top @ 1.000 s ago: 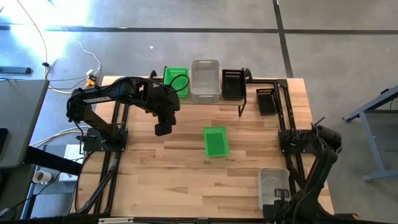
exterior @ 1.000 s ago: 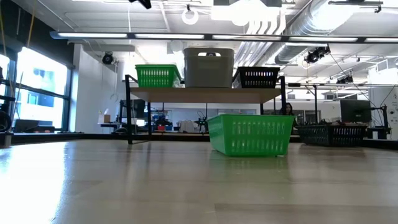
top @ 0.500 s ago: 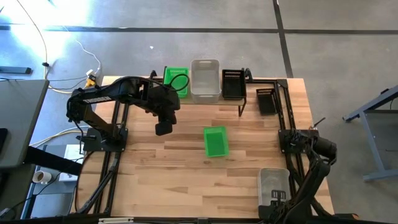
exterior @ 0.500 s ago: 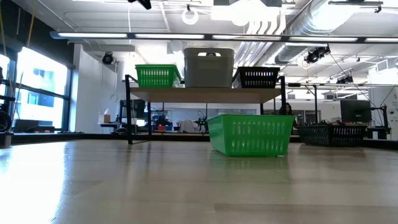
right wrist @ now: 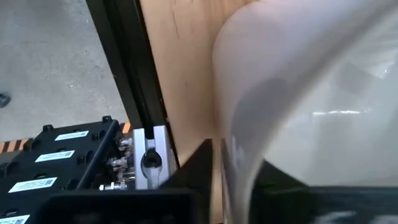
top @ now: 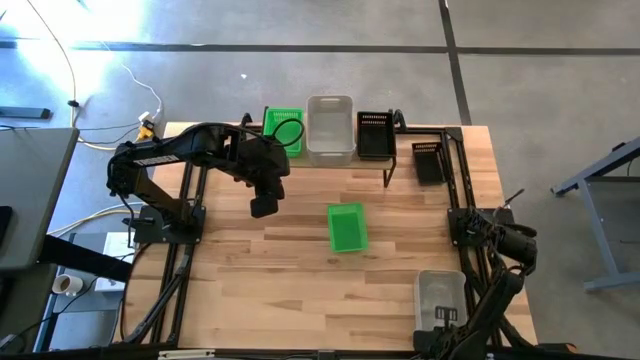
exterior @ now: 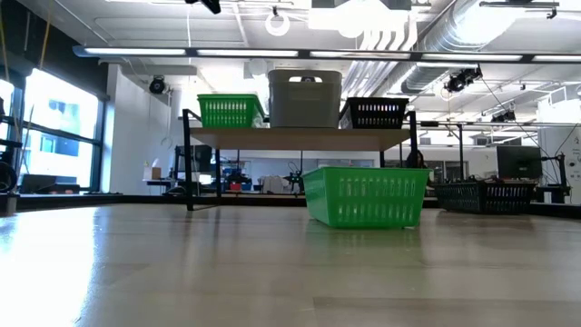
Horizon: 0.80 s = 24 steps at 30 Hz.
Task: Stack baskets on shelf by color
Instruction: Stack the gray bin on the gray bin on the shelf
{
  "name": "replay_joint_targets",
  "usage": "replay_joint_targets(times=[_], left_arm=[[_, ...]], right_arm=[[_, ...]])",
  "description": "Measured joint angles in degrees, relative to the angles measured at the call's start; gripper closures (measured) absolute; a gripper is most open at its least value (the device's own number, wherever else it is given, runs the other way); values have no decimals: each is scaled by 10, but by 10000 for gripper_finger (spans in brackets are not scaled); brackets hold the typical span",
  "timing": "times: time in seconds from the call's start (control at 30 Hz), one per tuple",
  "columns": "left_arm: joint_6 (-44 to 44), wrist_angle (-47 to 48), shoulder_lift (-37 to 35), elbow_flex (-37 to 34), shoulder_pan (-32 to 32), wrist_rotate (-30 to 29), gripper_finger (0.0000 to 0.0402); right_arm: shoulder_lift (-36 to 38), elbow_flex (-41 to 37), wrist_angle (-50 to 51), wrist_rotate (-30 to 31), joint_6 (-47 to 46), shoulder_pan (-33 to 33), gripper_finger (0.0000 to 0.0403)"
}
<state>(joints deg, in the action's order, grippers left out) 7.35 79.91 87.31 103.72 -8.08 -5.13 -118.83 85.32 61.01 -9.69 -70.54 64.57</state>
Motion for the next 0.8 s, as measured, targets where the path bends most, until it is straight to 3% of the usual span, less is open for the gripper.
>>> replay_joint_targets(times=[0.07,0.57,0.8], left_arm=[[0,0,0,0,0,0,300],[2,0,0,0,0,0,300],[0,0,0,0,0,-2,300]], right_arm=[[0,2,-1,3,0,0,394],[1,112,49,35,-6,-42,402],[17,170,86,96,-1,-87,402]])
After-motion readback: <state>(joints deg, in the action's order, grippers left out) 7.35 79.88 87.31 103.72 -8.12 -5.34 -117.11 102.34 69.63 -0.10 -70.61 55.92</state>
